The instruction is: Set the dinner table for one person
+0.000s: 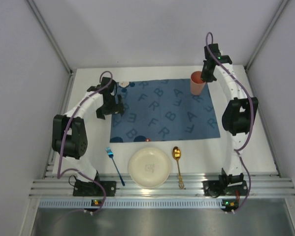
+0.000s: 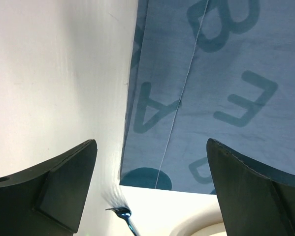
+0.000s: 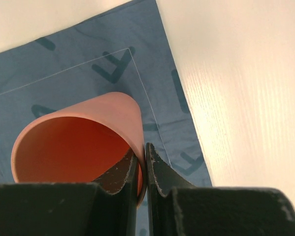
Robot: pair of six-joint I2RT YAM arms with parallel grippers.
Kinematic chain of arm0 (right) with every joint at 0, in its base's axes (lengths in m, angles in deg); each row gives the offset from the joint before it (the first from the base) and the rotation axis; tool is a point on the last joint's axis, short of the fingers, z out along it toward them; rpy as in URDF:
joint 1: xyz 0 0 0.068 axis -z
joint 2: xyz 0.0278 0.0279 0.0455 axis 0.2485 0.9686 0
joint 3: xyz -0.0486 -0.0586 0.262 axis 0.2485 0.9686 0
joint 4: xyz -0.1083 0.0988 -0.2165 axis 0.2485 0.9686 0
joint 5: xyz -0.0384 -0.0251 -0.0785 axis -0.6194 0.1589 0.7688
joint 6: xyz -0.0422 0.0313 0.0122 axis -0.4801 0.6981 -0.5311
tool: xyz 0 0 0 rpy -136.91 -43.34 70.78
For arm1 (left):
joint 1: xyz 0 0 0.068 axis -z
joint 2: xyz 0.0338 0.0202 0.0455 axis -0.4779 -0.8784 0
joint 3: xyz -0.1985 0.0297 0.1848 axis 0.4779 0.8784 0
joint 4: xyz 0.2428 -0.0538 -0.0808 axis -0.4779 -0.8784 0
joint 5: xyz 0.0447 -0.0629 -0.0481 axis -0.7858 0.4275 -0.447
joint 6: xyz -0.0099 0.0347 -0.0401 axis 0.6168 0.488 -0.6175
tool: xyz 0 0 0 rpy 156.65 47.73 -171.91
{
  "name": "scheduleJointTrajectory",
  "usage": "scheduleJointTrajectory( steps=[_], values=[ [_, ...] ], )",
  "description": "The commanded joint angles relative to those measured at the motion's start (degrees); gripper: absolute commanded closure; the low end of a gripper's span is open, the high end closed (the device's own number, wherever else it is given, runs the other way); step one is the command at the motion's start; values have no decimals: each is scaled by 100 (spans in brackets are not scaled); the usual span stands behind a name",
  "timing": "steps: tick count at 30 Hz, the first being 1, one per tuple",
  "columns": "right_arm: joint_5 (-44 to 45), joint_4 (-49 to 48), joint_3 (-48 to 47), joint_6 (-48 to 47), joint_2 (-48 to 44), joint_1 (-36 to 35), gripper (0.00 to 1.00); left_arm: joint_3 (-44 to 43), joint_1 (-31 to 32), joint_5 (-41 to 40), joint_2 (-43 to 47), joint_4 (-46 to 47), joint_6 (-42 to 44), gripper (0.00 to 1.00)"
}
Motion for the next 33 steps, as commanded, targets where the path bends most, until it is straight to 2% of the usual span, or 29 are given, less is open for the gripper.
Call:
scheduleJointTrajectory(
  steps=[1, 3, 8, 11, 12, 15, 24, 33],
  values=[
    [151, -573, -105, 183, 146, -10, 100, -344, 0, 26, 277, -333, -149, 2],
    [142, -776, 98, 253, 111, -10, 100, -484, 0, 26, 268, -403, -123, 2],
    [63, -1032, 433, 359, 84, -10, 83, -740, 9, 114, 172, -526, -44, 2],
    [63, -1032, 485, 411, 32, -19, 67, -749, 62, 561, 137, -422, 105, 2],
    [54, -1032, 503, 412, 5, -19, 59, -627, 97, 780, 154, -360, 219, 2],
    [54, -962, 521, 421, -161, -19, 45, -355, 386, 1239, 198, -192, 413, 2],
    [-25, -470, 248, 570, -1259, -150, 42, 375, 844, 2337, 584, 212, 721, 7],
    [36, -56, 494, 632, -2438, -344, 41, 999, 1345, 3015, 1015, 396, 958, 5]
  ],
)
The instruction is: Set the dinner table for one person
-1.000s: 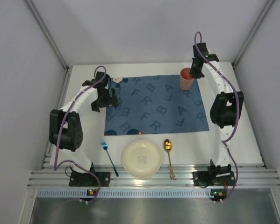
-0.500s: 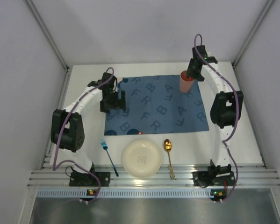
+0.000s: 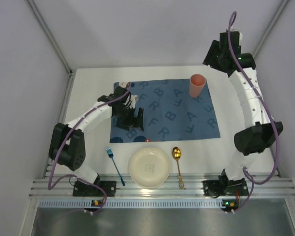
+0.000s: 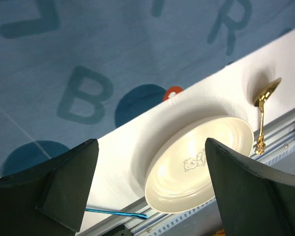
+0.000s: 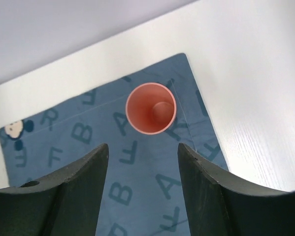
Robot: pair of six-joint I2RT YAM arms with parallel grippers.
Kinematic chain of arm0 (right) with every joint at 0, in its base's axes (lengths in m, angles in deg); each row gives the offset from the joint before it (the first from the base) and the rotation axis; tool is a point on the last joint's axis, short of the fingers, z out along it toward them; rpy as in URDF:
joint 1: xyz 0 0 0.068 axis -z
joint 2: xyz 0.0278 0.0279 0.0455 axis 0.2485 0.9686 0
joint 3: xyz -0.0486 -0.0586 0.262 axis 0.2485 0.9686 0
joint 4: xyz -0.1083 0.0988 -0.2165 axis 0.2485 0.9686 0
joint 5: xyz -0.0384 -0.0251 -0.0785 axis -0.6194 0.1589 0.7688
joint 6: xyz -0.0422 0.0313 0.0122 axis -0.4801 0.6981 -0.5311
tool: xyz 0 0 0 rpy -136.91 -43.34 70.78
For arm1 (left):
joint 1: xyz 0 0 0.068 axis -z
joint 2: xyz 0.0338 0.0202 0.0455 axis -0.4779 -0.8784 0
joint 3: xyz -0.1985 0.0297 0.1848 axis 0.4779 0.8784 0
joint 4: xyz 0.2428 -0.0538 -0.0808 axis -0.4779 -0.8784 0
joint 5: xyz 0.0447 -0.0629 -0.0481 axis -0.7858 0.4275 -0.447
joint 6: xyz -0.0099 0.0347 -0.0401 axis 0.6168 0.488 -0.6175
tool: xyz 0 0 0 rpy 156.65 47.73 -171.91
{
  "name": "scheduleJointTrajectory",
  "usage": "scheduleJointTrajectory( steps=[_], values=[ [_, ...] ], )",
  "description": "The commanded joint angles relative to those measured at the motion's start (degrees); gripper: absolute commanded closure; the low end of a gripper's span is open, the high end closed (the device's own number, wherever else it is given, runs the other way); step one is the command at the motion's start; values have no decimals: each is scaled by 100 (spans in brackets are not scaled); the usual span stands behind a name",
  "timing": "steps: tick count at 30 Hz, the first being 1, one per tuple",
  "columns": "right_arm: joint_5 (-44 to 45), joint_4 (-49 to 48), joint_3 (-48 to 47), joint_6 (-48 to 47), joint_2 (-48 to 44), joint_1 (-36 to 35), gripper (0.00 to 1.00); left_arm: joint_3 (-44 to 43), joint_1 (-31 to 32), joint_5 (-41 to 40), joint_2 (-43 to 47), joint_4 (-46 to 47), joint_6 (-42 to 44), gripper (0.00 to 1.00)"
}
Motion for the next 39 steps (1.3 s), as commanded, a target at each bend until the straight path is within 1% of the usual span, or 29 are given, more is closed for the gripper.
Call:
scheduleJointTrajectory(
  steps=[1, 6, 8, 12, 16, 17, 19, 21, 22, 23, 24, 28, 32, 34, 37, 39],
  values=[
    [111, 337, 22, 22, -457, -119, 41, 315, 263, 470, 281, 412, 139, 5],
    [269, 592, 355, -66, -836, -119, 41, 852, 702, 559, 246, 711, 7, 7],
    [313, 663, 461, -84, -1029, -128, 40, 975, 791, 453, 106, 729, -11, 11],
    [348, 742, 926, -75, -1416, -119, 40, 1203, 1107, 445, -70, 1009, -107, 15],
    [471, 856, 1270, -84, -1820, -119, 40, 1528, 1265, 497, -106, 1212, -186, 22],
    [480, 882, 1349, -75, -1882, -119, 40, 1581, 1292, 523, -114, 1256, -187, 27],
    [524, 918, 1533, -84, -2066, -101, 40, 1661, 1397, 436, -175, 1283, -213, 30],
    [568, 979, 1674, -75, -2154, -110, 40, 1600, 1538, 322, -403, 1248, -213, 44],
    [603, 997, 1718, -75, -2251, -110, 40, 1530, 1573, 269, -500, 1204, -222, 57],
    [612, 1023, 1753, -66, -2304, -119, 40, 1520, 1608, 234, -562, 1195, -231, 71],
    [621, 1023, 1815, -58, -2348, -110, 40, 1503, 1626, 208, -632, 1212, -239, 100],
    [586, 1093, 1912, -66, -2559, -119, 40, 1205, 1617, 85, -475, 1046, -248, 100],
    [147, 1006, 2376, -154, -2884, -136, 40, 704, 1600, -196, -220, 581, -99, 100],
    [76, 979, 2851, -181, -3155, -233, 39, 345, 1565, -319, -123, 291, -29, 100],
    [76, 971, 3519, -128, -3612, -260, 39, -42, 1407, -311, 61, 123, -54, 100],
    [-11, 918, 3966, -32, -3902, -268, 39, -289, 1057, -242, 140, 149, -125, 100]
  ],
)
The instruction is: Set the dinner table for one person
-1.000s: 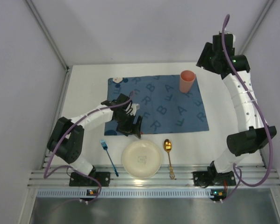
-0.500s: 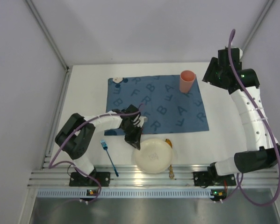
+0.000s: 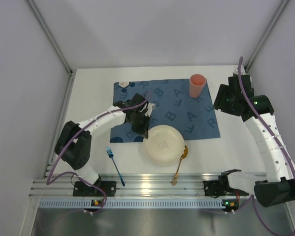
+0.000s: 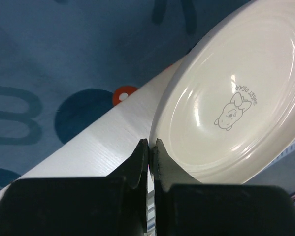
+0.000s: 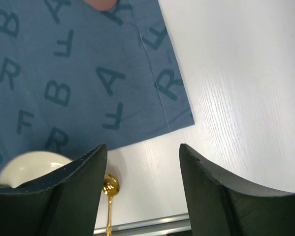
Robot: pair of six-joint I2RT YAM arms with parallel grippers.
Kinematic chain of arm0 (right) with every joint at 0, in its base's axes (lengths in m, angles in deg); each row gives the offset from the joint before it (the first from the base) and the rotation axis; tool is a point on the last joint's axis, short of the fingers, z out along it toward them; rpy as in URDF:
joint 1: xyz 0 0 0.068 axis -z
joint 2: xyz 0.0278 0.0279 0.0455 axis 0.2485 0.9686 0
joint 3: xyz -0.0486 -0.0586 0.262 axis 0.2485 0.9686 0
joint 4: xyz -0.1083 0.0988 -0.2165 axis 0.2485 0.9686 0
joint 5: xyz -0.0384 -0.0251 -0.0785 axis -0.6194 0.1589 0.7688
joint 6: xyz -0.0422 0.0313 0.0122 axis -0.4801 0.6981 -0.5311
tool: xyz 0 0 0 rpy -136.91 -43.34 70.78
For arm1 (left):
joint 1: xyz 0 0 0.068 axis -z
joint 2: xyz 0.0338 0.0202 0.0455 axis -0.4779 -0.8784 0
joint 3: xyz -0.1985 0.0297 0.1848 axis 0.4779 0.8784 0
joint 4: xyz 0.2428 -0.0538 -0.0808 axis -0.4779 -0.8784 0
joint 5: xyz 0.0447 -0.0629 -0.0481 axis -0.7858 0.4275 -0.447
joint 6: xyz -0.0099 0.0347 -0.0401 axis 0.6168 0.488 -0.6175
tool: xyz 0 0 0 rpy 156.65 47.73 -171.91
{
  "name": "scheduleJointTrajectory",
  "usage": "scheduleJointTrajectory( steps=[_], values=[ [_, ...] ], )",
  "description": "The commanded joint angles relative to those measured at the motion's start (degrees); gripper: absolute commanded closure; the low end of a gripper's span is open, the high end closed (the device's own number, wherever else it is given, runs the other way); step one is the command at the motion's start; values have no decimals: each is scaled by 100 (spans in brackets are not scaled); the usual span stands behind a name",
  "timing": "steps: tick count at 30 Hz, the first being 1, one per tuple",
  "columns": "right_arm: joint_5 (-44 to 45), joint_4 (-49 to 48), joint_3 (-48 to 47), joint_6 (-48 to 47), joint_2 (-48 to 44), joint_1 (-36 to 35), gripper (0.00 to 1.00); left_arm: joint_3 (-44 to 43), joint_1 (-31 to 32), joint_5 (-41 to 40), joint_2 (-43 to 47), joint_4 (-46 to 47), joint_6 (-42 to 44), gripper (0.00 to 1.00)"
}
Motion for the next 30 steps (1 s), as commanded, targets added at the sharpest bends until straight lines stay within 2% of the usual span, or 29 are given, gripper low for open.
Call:
scheduleJointTrajectory(
  steps=[1, 4, 8, 11, 16, 22, 27, 28, 29, 30],
  values=[
    [-193, -33, 515, 85, -599, -80, 39, -591, -386, -29, 429, -177, -51, 100],
    [-430, -94, 875, 138, -766, -115, 39, -881, -693, 147, 263, 138, -147, 100],
    [-536, -235, 1271, -108, -819, -396, 38, -1251, -868, -563, -290, 394, -455, 100],
    [-571, -235, 1482, -302, -802, -616, 38, -1409, -1114, -635, -818, 807, -771, 100],
    [-730, -297, 1878, -223, -732, -1319, 38, -2191, -1282, -1215, -1767, 720, -974, 100],
    [-782, -454, 2238, 67, -696, -1662, 37, -2587, -1695, -874, -2014, 957, -1062, 100],
    [-861, -613, 2344, 129, -547, -1776, 37, -2939, -1722, -759, -2366, 790, -1079, 100],
    [-896, -665, 2396, 120, -521, -1829, 37, -2930, -1722, -680, -2427, 790, -1105, 99],
    [-949, -718, 2440, 120, -477, -1864, 37, -2895, -1722, -601, -2445, 790, -1114, 82],
    [-1089, -867, 2484, 111, -459, -1908, 37, -2860, -1722, -565, -2454, 781, -1123, 72]
  ],
)
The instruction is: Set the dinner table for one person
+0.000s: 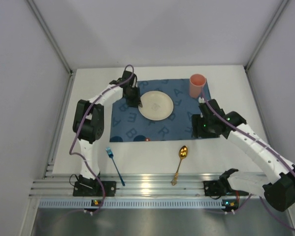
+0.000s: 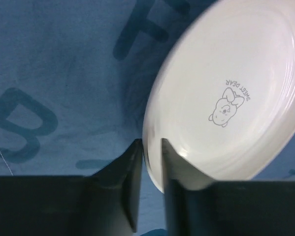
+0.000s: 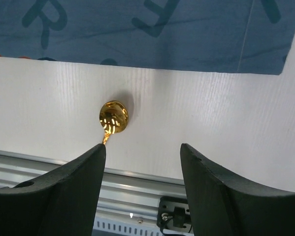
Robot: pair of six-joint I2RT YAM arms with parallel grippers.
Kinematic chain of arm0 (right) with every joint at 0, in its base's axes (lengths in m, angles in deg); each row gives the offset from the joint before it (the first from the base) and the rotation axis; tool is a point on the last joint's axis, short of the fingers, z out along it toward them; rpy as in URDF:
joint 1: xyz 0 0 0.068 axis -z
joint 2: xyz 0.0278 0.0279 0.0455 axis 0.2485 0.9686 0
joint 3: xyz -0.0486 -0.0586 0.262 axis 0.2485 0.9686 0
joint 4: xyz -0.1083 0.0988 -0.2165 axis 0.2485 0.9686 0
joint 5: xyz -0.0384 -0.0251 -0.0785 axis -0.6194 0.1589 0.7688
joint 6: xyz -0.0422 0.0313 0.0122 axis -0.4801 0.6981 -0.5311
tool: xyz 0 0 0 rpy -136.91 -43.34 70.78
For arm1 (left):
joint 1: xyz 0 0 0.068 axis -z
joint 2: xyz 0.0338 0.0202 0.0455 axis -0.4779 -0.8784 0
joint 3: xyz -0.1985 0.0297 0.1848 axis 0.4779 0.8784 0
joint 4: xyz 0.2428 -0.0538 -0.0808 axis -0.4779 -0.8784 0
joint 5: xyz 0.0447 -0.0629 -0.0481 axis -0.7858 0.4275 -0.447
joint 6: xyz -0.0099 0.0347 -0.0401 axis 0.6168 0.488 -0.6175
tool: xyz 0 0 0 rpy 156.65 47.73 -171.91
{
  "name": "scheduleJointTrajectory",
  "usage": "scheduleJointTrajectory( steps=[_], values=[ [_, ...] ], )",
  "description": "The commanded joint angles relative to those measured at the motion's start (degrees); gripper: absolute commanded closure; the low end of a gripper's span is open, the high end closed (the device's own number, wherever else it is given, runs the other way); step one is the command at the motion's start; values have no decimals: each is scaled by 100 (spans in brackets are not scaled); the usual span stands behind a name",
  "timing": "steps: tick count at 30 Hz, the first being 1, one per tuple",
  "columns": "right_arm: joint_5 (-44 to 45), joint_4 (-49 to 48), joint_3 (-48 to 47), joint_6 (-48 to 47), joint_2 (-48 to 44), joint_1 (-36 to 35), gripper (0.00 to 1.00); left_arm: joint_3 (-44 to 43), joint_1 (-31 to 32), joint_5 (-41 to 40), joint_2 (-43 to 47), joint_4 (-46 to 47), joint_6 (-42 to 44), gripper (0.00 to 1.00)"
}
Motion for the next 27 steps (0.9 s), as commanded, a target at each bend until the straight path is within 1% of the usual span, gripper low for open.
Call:
scheduleJointTrajectory(
  steps=[1, 2, 4, 5, 6, 8, 10, 14, 19, 21, 23, 27],
  values=[
    [-322, -572, 206, 59, 83, -230, 37, -34, 57, 263, -93, 84, -105, 65],
    [-375, -660, 277, 59, 118, -352, 37, 106, 58, 307, -67, 93, -87, 53],
    [-446, -819, 444, 120, 188, -484, 37, 299, 75, 377, -6, 137, -43, 40],
    [-429, -854, 489, 225, 249, -633, 37, 501, 84, 352, 73, 137, -17, 31],
    [-437, -916, 524, 269, 285, -713, 37, 616, 93, 351, 135, 154, -8, 12],
    [-420, -995, 629, 444, 320, -985, 37, 931, 93, 351, 354, 190, 9, 2],
    [-464, -1153, 743, 559, 347, -1213, 37, 1152, 102, 334, 652, 207, 10, 2],
    [-403, -1303, 937, 1068, 574, -1908, 37, 1644, 102, 334, 1154, 199, 45, 2],
    [-209, -1566, 1086, 1490, 961, -2593, 38, 1733, 102, 307, 1663, -21, 132, 2],
    [-95, -1610, 1122, 1605, 1199, -2673, 39, 1698, 102, 299, 1778, -135, 185, 2],
    [54, -1602, 1218, 1868, 1365, -2700, 43, 1619, 102, 290, 1902, -214, 238, 2],
    [300, -1602, 1254, 2177, 1664, -2700, 47, 1584, 93, 342, 2086, -276, 221, 2]
  ],
)
